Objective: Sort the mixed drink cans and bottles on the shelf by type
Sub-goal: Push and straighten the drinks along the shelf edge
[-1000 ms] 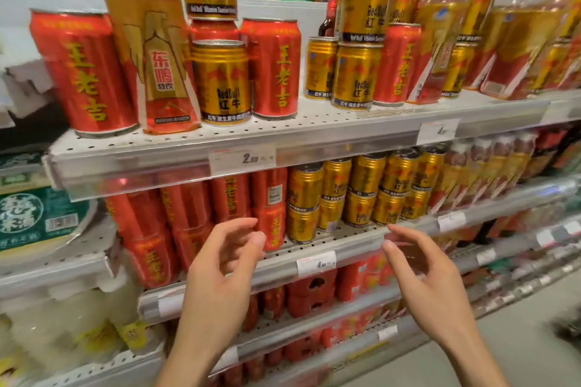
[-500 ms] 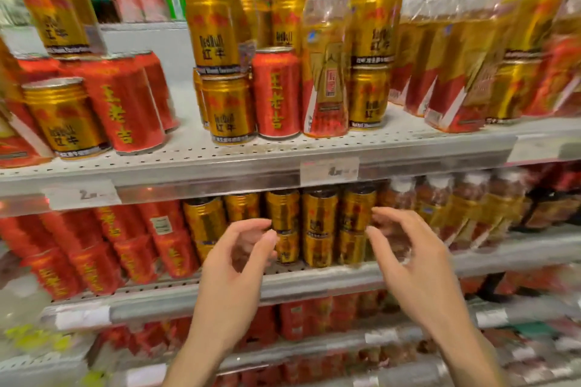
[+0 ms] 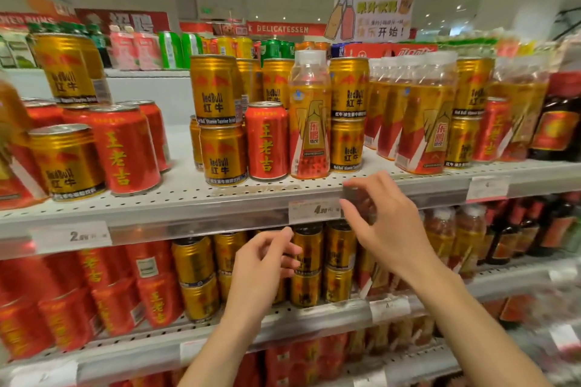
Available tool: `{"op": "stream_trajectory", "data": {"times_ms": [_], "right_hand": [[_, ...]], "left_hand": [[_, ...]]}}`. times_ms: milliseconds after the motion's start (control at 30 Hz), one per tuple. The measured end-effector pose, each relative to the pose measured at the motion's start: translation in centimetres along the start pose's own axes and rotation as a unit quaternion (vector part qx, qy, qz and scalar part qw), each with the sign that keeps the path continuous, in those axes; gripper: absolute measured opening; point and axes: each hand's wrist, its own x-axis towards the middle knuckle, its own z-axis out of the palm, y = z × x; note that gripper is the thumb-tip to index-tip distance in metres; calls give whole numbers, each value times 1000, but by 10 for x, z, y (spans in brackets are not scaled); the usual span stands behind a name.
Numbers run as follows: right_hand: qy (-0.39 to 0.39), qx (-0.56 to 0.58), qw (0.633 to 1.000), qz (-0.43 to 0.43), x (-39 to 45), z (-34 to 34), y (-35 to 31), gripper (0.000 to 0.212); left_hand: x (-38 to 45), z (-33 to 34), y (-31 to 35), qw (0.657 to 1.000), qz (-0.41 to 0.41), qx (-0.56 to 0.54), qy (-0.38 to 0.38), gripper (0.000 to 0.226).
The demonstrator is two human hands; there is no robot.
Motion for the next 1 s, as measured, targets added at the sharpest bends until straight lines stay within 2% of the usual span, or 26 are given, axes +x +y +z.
{"op": "stream_trajectory", "data": {"times_ms": [267,533,800,1000], "right_hand": [[-9,-33,999,11,12,0,-3,32],[4,-29,1000,7,15,5,1,35],[6,12,1000,-3,21,1,7,26],[60,41,997,-11,60,-4,-5,29]], "left_hand": [[10,11,2,999,13,-34,-7,26],[9,24,5,998,22,-38,42,36],[7,30,10,997,11,-22,74,41],[7,32,13,997,6,-10,82,41]]}}
